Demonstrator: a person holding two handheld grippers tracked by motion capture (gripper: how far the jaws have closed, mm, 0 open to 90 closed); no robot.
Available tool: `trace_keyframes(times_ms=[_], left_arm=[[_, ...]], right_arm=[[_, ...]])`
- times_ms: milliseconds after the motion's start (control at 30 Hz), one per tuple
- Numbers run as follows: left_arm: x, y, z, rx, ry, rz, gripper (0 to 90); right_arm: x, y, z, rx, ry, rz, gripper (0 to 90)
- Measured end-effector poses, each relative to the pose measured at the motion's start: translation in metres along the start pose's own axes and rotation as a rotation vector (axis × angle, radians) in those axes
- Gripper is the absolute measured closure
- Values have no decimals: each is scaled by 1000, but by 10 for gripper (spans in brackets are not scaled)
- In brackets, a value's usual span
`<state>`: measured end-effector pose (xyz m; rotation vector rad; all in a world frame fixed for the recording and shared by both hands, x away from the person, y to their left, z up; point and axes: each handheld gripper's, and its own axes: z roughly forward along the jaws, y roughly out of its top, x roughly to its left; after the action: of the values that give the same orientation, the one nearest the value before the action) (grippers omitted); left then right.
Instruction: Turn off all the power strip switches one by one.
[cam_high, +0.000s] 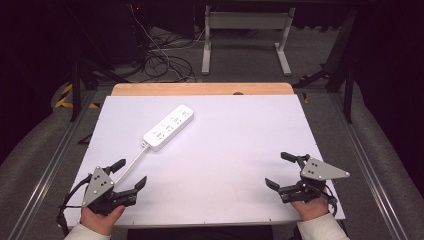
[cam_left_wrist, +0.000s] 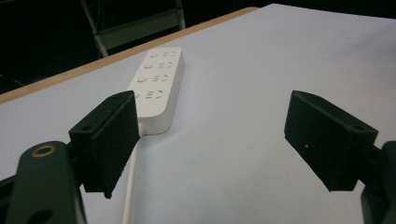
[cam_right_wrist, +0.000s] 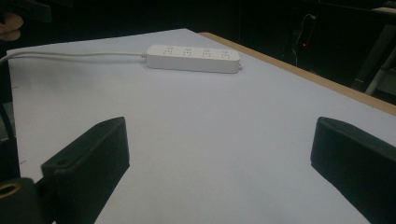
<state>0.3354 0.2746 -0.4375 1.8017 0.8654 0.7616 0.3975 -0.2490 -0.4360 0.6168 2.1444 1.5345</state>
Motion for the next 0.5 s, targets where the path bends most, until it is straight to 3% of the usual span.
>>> trace_keyframes(times_ms=[500], left_arm=[[-1,0,-1,-3,3,6,184]], right_arm=[[1,0,1,1,10,-5,50]])
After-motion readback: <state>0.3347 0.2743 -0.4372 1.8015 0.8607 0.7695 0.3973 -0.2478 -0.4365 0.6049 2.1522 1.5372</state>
